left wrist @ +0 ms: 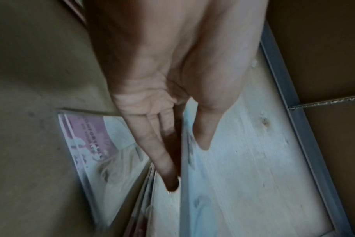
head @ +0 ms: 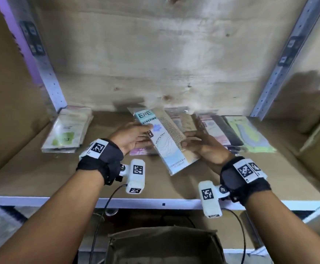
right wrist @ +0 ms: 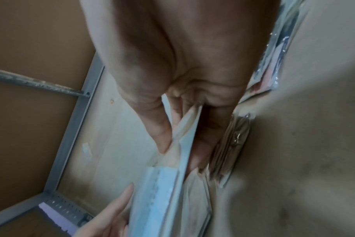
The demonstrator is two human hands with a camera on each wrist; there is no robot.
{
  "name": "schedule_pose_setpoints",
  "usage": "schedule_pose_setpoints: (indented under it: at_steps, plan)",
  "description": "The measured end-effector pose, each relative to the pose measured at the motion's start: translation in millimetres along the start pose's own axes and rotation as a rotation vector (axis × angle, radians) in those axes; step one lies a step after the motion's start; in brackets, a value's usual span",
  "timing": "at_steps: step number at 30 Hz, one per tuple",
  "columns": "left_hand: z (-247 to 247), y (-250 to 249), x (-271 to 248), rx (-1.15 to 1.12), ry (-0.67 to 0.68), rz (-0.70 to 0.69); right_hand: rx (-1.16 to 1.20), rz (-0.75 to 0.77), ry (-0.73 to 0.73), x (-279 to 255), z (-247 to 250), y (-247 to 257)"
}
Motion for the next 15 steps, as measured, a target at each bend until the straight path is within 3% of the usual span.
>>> schedule_pose_setpoints:
  at_steps: [7, 15]
  plan:
    - [29, -10, 17, -0.110, -0.270, -0.043, -0.103, -0.014, 0.045, -9, 18, 9]
    - [19, -14, 22, 0.153, -0.263, -0.151, -0.122, -0.064, 0.038, -30, 34, 7]
Point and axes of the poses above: each hand's wrist, its own x-axis towards the middle knuckle, its own z-axis out of the back of the hand, y = z × x, the point moved 6 cm from there along x, towards the middle knuckle, and after that the axes turned 10 degrees about x, right-handed, at the moved point
